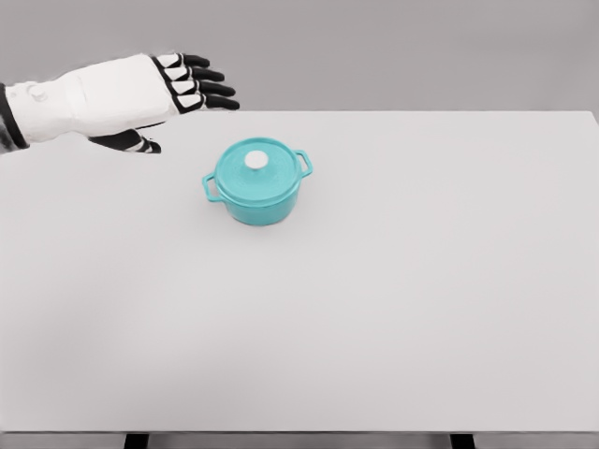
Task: Open the lid of the pot with left arm
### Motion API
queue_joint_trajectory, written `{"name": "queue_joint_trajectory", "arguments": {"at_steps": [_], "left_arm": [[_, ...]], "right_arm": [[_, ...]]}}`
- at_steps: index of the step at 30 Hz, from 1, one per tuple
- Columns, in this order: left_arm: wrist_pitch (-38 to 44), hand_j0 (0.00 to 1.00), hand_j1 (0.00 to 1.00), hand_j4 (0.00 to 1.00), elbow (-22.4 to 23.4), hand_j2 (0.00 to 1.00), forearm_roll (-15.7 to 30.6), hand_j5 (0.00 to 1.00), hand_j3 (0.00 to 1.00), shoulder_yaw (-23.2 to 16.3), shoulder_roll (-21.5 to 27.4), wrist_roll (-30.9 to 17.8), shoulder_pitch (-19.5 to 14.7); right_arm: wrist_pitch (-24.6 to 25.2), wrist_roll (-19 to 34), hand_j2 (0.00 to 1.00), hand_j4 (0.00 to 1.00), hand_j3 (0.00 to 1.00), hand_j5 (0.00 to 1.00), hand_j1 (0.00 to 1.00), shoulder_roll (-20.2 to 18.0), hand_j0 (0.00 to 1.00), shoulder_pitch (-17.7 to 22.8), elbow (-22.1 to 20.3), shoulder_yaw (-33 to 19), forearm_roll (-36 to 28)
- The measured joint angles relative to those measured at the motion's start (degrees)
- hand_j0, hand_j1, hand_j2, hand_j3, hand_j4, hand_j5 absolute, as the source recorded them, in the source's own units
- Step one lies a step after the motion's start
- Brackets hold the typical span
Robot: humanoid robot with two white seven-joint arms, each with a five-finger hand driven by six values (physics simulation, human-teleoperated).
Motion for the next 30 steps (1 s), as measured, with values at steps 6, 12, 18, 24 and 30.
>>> {"name": "queue_joint_trajectory", "arguments": {"at_steps": [6,12,18,24,30], "left_arm": [[-0.05,1.00,1.00,1.00,5.24,1.00,-3.19,1.00,1.00,-14.67,-5.38,0.01,-10.29],[-0.16,1.00,1.00,1.00,7.11,1.00,-4.91,1.00,1.00,-21.07,-6.96,0.05,-19.28],[-0.07,1.00,1.00,1.00,10.21,1.00,-4.30,1.00,1.00,-30.74,-9.68,0.46,-24.89],[-0.08,1.00,1.00,1.00,12.30,1.00,-0.80,1.00,1.00,-33.25,-10.32,0.56,-24.36],[-0.08,1.00,1.00,1.00,15.61,1.00,-0.14,1.00,1.00,-33.57,-12.29,0.44,-23.83]], "right_arm": [[0.00,0.00,1.00,1.00,1.00,1.00,1.00,0.00,1.00,0.00,-0.01,0.00,0.00],[0.00,0.00,1.00,1.00,1.00,1.00,1.00,0.00,1.00,0.00,0.01,0.00,0.00],[0.00,0.00,1.00,1.00,1.00,1.00,1.00,0.00,1.00,0.00,0.01,0.00,0.00],[0.00,0.00,1.00,1.00,1.00,1.00,1.00,0.00,1.00,0.00,0.00,0.00,0.00],[0.00,0.00,1.00,1.00,1.00,1.00,1.00,0.00,1.00,0.00,0.01,0.00,0.00]]}}
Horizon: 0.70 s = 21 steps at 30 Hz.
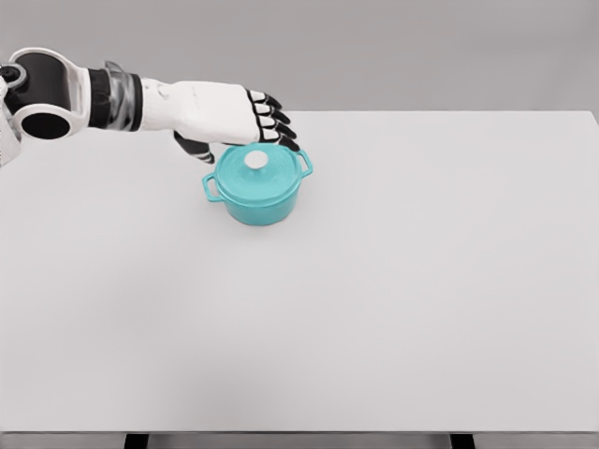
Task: Open the lid of the pot with left arm
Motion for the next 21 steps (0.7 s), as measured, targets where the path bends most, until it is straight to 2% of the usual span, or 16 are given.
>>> {"name": "queue_joint_trajectory", "arguments": {"at_steps": [11,21], "left_arm": [[0.00,1.00,1.00,1.00,4.85,1.00,0.24,1.00,1.00,0.44,-1.76,-0.05,2.99],[0.00,1.00,1.00,1.00,8.12,1.00,0.77,1.00,1.00,1.40,-4.27,-0.04,3.08]], "right_arm": [[0.00,0.00,1.00,1.00,1.00,1.00,1.00,0.00,1.00,0.00,-0.03,0.00,0.00],[0.00,0.00,1.00,1.00,1.00,1.00,1.00,0.00,1.00,0.00,-0.02,0.00,0.00]]}}
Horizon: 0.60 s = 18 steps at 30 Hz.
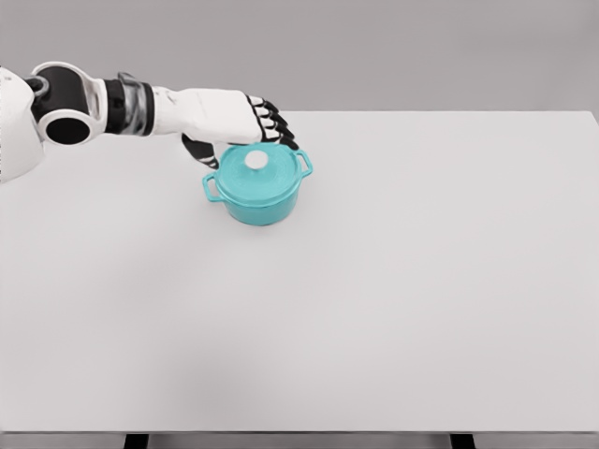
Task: Open the lid of the pot with left arm
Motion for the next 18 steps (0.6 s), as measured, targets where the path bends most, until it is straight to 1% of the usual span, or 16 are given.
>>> {"name": "queue_joint_trajectory", "arguments": {"at_steps": [5,8,10,18], "left_arm": [[0.00,1.00,1.00,1.00,3.99,1.00,0.03,1.00,1.00,0.23,-2.71,0.00,0.44],[0.00,1.00,1.00,1.00,5.49,1.00,-0.02,1.00,1.00,0.26,-3.70,-0.02,0.53],[-0.01,1.00,1.00,1.00,6.01,1.00,-0.12,1.00,1.00,0.26,-4.20,-0.07,1.23],[0.00,1.00,1.00,1.00,6.51,1.00,-0.48,1.00,1.00,0.19,-5.14,-0.25,1.41]], "right_arm": [[0.00,0.00,1.00,1.00,1.00,1.00,1.00,0.00,1.00,0.00,0.02,0.00,0.00],[0.00,0.00,1.00,1.00,1.00,1.00,1.00,0.00,1.00,0.00,0.00,0.00,0.00],[0.00,0.00,1.00,1.00,1.00,1.00,1.00,0.00,1.00,0.00,0.00,0.00,0.00],[0.00,0.00,1.00,1.00,1.00,1.00,1.00,0.00,1.00,0.00,0.00,0.00,0.00]]}}
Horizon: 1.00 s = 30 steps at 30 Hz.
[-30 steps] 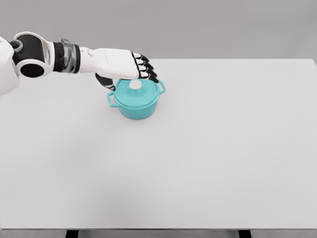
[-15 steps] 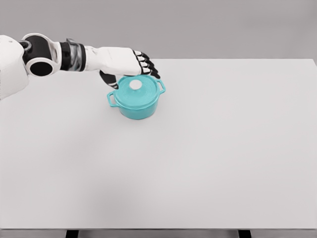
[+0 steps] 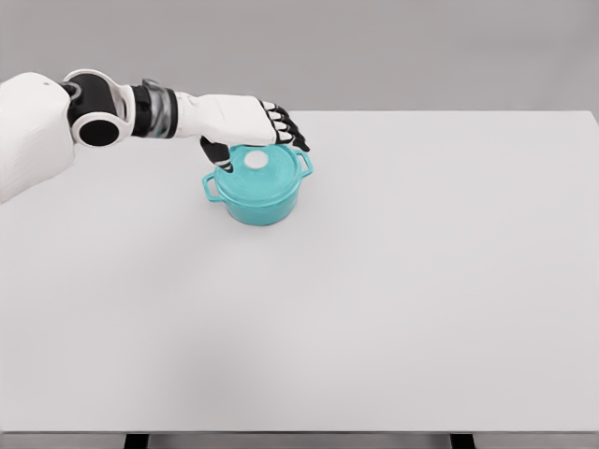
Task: Open the lid of the pot with left arm
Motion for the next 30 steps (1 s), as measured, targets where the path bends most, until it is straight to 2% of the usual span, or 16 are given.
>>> {"name": "queue_joint_trajectory", "arguments": {"at_steps": [10,24,30], "left_arm": [[0.00,1.00,1.00,1.00,3.13,1.00,0.86,1.00,1.00,-0.52,0.03,0.30,-0.09],[0.00,1.00,1.00,1.00,4.65,1.00,0.41,1.00,1.00,-1.11,-2.41,-0.03,0.44],[0.00,0.81,0.81,0.81,5.09,0.81,-0.34,0.81,0.81,-1.18,-2.57,-0.09,0.44]], "right_arm": [[0.00,0.00,1.00,1.00,1.00,1.00,1.00,0.00,1.00,0.00,0.00,0.00,0.00],[0.00,0.00,1.00,1.00,1.00,1.00,1.00,0.00,1.00,0.00,-0.02,0.00,0.00],[0.00,0.00,1.00,1.00,1.00,1.00,1.00,0.00,1.00,0.00,0.01,0.00,0.00]]}}
